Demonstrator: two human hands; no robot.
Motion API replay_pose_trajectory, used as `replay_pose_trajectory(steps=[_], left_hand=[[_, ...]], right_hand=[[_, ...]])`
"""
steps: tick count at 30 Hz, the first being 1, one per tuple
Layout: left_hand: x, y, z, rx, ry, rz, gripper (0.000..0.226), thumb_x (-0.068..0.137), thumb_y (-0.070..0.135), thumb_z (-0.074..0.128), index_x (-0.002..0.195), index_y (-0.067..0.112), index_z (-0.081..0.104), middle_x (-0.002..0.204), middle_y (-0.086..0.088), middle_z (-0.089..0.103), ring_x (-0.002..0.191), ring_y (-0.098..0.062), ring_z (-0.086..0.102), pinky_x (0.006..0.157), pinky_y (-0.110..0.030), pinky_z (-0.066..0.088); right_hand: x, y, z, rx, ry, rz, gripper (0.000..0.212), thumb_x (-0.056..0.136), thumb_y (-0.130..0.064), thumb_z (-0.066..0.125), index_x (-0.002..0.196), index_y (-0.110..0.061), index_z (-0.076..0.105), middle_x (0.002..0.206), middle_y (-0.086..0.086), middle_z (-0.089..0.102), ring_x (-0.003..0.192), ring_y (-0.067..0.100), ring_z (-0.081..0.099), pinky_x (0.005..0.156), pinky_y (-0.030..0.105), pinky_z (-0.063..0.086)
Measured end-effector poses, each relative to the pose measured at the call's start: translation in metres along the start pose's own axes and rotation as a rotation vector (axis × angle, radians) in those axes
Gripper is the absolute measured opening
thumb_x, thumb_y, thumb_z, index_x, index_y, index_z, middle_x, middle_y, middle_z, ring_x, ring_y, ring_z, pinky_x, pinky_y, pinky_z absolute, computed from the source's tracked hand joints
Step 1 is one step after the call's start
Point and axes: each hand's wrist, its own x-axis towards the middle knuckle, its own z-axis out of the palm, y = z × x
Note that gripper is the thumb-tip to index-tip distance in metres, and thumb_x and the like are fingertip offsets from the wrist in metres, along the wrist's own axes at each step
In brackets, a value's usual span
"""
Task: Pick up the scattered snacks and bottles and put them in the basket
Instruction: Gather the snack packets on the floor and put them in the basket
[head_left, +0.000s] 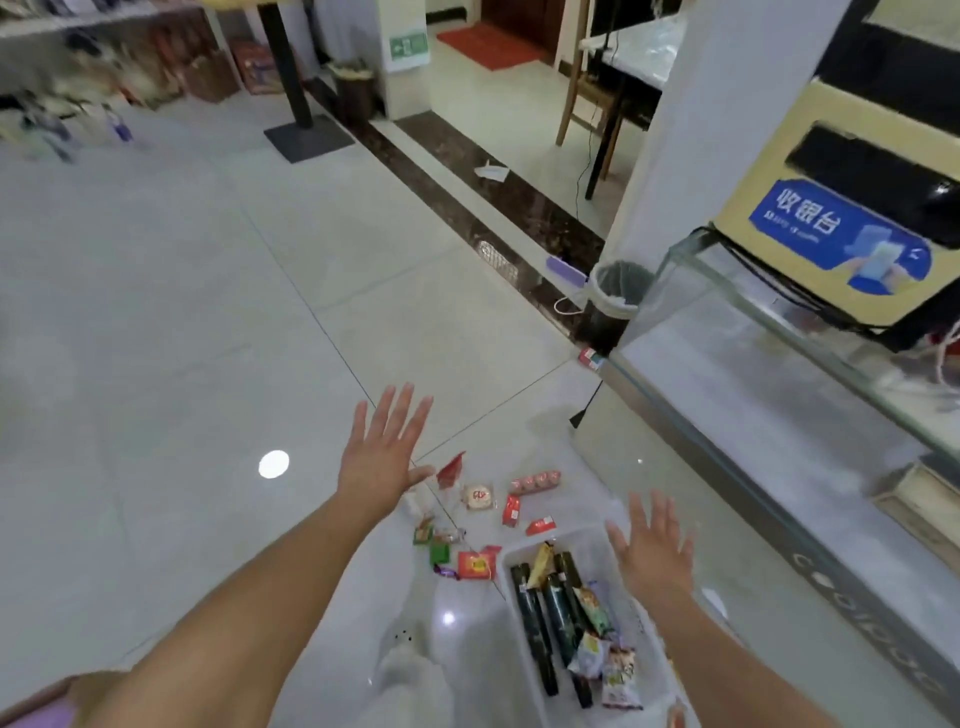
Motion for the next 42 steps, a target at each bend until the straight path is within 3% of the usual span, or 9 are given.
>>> replay_pose_trajectory(steps=[3,7,12,17,21,25,29,35,42], left_hand=[[0.024,-0.046,-0.017,0.043,-0.018,0.053,0.11,0.067,0.065,0.067,0.148,0.02,0.008,0.155,-0.009,0.026,0.141,-0.03,0.03,0.113,-0.046,-0.006],[0.068,-0.078,-0.026,0.044,0.056,0.096,0.095,0.087,0.064,0.042,0.145,0.025,-0.022,0.15,-0.003,-0.025,0.147,-0.027,-0.01,0.11,-0.043,-0.024],[0.117,-0.091,-0.02,0.032,0.102,0.199,0.09,0.089,0.062,0.039,0.142,0.024,-0.021,0.155,-0.005,-0.021,0.146,-0.029,-0.011,0.115,-0.049,-0.011],[0.205,-0.11,-0.026,0.105,0.13,0.446,0.091,0.09,0.063,0.036,0.141,0.025,-0.029,0.154,-0.005,-0.028,0.145,-0.028,-0.018,0.111,-0.046,-0.021],[0.286,-0.12,-0.029,0.152,0.107,0.592,0.092,0.089,0.065,0.035,0.147,0.023,-0.024,0.156,-0.006,-0.025,0.145,-0.029,-0.019,0.114,-0.05,-0.011],[0.315,-0.127,-0.035,0.237,0.055,0.847,0.094,0.088,0.063,0.04,0.148,0.023,-0.021,0.158,-0.007,-0.021,0.145,-0.028,-0.017,0.114,-0.049,-0.011],[0.326,-0.113,-0.02,0.236,0.043,1.001,0.095,0.088,0.063,0.04,0.148,0.022,-0.021,0.157,-0.007,-0.022,0.145,-0.029,-0.018,0.113,-0.048,-0.015],[0.325,-0.074,0.126,0.304,0.046,1.175,0.094,0.089,0.064,0.036,0.145,0.02,-0.025,0.157,-0.009,-0.021,0.145,-0.029,-0.018,0.109,-0.048,-0.018],[0.31,0.041,0.408,0.31,0.027,1.308,0.084,0.094,0.06,0.028,0.138,0.02,-0.031,0.148,-0.004,-0.034,0.143,-0.026,-0.024,0.11,-0.044,-0.019]], right_hand=[[-0.001,-0.033,-0.005,0.044,-0.006,0.084,0.063,0.097,-0.053,0.015,0.152,-0.025,0.001,0.16,0.004,-0.011,0.148,0.024,-0.011,0.118,0.052,-0.008],[-0.001,-0.053,-0.019,0.058,0.023,0.204,0.061,0.098,-0.051,0.017,0.152,-0.025,0.004,0.16,0.004,-0.011,0.148,0.023,-0.011,0.115,0.051,-0.01],[0.01,-0.069,-0.021,0.071,0.066,0.315,0.059,0.098,-0.049,0.019,0.151,-0.023,0.009,0.16,0.006,-0.006,0.148,0.024,-0.008,0.115,0.052,-0.009],[0.008,-0.102,-0.008,0.143,0.082,0.56,0.06,0.097,-0.051,0.017,0.151,-0.025,0.007,0.16,0.005,-0.004,0.148,0.024,-0.004,0.116,0.053,-0.005],[0.013,-0.157,0.003,0.264,0.073,0.8,0.059,0.098,-0.049,0.02,0.151,-0.024,0.01,0.161,0.006,-0.001,0.148,0.024,-0.001,0.117,0.05,0.002],[-0.006,-0.223,0.013,0.353,0.091,0.951,0.061,0.096,-0.052,0.02,0.15,-0.026,0.011,0.16,0.005,0.004,0.148,0.025,0.003,0.116,0.052,0.003],[-0.017,-0.262,0.041,0.409,0.072,1.104,0.062,0.097,-0.054,0.019,0.152,-0.027,0.006,0.161,0.003,-0.004,0.148,0.021,-0.005,0.116,0.052,-0.003],[0.035,-0.28,0.16,0.43,0.11,1.211,0.064,0.097,-0.052,0.022,0.152,-0.025,0.003,0.161,0.004,-0.006,0.148,0.022,-0.007,0.116,0.052,-0.005],[0.183,-0.259,0.425,0.61,0.064,1.356,0.072,0.096,-0.055,0.022,0.151,-0.015,0.001,0.16,0.007,-0.005,0.148,0.024,-0.002,0.118,0.048,0.003]])
